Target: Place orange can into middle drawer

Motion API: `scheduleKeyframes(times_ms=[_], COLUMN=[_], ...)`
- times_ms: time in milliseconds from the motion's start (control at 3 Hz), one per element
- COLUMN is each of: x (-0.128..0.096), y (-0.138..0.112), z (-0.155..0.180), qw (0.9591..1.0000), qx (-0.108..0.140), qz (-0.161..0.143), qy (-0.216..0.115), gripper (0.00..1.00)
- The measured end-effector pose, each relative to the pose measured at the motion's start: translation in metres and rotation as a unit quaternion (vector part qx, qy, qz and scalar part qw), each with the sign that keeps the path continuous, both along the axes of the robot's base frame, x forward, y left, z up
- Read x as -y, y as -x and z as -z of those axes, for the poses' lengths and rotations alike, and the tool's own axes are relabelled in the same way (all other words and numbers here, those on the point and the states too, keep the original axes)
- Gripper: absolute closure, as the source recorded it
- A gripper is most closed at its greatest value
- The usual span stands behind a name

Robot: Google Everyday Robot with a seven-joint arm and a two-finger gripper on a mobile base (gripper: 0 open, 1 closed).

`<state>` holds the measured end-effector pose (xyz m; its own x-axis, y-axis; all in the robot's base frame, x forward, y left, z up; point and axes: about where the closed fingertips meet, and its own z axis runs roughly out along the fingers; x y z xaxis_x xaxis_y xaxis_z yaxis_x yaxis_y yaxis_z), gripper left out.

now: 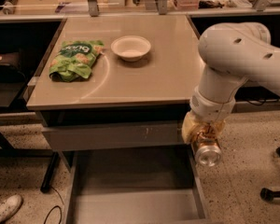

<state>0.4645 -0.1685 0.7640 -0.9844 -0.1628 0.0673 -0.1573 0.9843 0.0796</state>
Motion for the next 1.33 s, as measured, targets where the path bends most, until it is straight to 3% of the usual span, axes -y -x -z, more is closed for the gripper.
scheduleKeyframes(times_ms=[667,1000,1333], x=[-0.039,-0.039,-0.057], y=[0.023,0.023,0.031], z=[0.093,0.093,0.128], qw=[0.9947,0.9947,0.9886], qx=[-0.074,-0.074,-0.09], qz=[0.019,0.019,0.042], qy=[-0.069,-0.069,-0.113], gripper=[1.0,1.0,1.0])
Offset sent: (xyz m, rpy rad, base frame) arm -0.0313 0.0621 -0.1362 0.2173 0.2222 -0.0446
